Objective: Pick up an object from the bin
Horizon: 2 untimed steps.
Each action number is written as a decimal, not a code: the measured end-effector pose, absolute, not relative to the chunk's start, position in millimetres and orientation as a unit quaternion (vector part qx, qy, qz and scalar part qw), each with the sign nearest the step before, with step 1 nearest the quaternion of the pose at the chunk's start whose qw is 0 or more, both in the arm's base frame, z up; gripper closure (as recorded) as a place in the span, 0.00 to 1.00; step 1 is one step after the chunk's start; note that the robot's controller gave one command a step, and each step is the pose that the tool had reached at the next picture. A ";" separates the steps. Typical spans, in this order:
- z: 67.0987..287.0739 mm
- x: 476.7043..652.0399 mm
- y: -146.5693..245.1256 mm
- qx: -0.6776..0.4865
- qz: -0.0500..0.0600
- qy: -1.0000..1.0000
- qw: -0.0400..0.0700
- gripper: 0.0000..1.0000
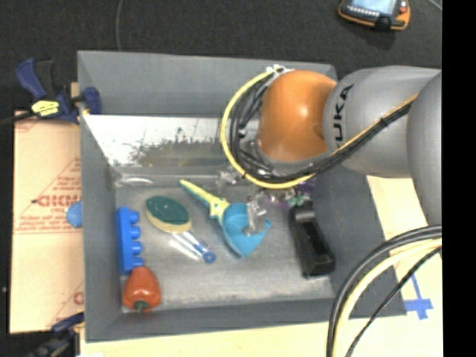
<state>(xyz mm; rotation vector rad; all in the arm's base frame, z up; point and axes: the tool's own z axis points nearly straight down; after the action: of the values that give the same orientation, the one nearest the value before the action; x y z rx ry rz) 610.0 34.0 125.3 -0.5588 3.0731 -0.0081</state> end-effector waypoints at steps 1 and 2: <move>152.5 593.6 14.4 -0.002 0.000 1.000 0.005 0.00; 135.0 607.7 24.7 -0.166 -0.002 0.986 0.010 0.00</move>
Offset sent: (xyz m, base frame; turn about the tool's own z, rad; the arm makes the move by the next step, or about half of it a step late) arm 0.0007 -0.0050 0.0021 -0.0128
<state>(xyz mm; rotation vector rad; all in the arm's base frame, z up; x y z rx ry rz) 607.7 24.7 135.0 -0.5175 3.0781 -0.0048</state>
